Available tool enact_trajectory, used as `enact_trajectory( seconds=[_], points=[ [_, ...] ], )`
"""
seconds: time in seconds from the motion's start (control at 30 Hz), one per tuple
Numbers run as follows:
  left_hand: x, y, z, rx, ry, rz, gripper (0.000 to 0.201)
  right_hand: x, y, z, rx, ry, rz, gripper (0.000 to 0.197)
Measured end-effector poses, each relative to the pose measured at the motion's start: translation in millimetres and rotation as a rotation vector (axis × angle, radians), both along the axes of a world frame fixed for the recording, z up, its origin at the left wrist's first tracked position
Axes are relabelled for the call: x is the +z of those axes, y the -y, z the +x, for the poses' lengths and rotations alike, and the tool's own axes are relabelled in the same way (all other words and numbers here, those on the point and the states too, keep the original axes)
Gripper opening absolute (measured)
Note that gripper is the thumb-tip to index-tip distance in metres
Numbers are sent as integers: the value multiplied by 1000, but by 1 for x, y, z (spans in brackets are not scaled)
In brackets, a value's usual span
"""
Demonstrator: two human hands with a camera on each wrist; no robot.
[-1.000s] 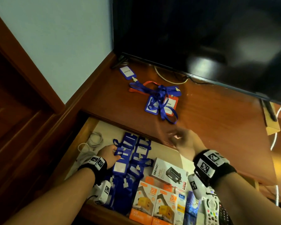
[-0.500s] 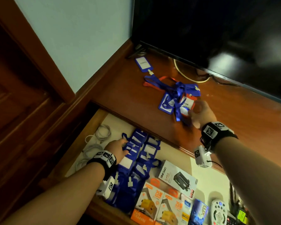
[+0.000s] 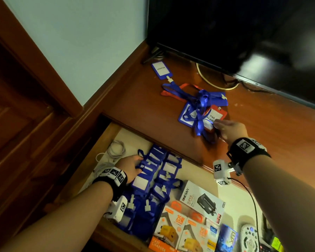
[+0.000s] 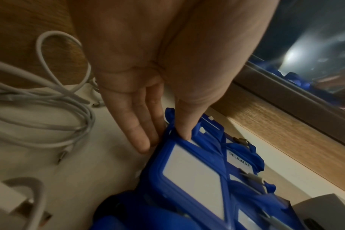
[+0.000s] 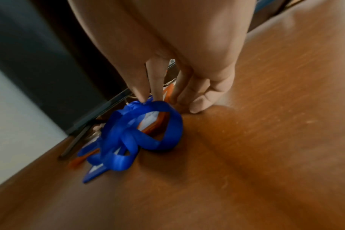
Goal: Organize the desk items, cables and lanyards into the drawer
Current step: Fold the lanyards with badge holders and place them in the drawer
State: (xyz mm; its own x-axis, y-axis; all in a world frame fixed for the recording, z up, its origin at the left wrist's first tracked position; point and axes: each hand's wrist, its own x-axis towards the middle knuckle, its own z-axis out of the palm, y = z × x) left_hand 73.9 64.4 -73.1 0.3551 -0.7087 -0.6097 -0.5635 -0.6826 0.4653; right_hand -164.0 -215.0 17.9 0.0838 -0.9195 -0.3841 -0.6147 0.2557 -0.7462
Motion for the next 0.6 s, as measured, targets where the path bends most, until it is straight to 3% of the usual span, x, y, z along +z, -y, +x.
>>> enact_trajectory(
  seconds=[0.13,0.27,0.37,0.53,0.6],
  points=[
    [3,0,1,-62,5,20,58,5,-12,-14,-166,131,-42,14],
    [4,-2,6,-122,37,64,68,29,-24,-29,-185,67,-138,4],
    [9,-5,9,-150,27,80,65,51,-35,-39,-121,2,-269,11],
    [30,-13,8,-151,73,108,71,99,-55,-57,-131,124,-349,27],
    [51,-13,4,-158,138,88,58,122,-61,-64,-111,167,-375,24]
  ],
)
